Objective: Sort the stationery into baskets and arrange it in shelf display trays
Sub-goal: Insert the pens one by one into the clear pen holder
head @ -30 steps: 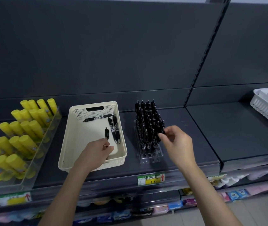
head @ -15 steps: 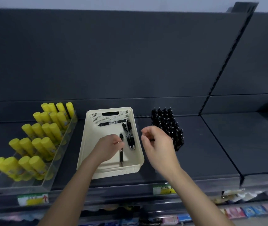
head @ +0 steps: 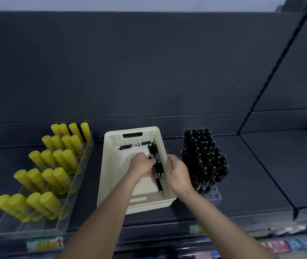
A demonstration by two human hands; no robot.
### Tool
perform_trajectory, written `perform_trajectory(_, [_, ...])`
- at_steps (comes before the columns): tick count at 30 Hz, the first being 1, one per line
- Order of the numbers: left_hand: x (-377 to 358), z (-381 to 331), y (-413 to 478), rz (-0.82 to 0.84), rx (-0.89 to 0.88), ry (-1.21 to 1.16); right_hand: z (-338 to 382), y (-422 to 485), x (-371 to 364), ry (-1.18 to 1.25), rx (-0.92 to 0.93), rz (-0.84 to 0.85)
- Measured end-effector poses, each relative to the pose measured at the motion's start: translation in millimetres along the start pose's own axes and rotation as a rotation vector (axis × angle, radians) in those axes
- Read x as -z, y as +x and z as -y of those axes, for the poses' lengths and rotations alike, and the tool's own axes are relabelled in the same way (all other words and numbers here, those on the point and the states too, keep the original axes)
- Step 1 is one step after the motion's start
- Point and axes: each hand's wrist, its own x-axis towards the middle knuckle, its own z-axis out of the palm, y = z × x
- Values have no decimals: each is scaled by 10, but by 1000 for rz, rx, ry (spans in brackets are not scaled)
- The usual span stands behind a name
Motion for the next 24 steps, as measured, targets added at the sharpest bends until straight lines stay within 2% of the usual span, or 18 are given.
perform_trajectory(3, [-82,-7,55,-8,13,-33,-11,-6,-20,9,16,-5])
perform_trajectory(7, [-156,-28,119,-40,10,65,-37,21,-45,-36,23,-10])
perform_trajectory(15, [-104,-129,158,62,75,39,-26,38,-50,-62,44,-19])
perform_trajectory(18, [-48,-134,164,110,95,-38,-30,41,-53,-63,56,-21])
perform_trajectory(24, [-139,-132,168,77,-10,51,-39,69,-70,-69,34,-29])
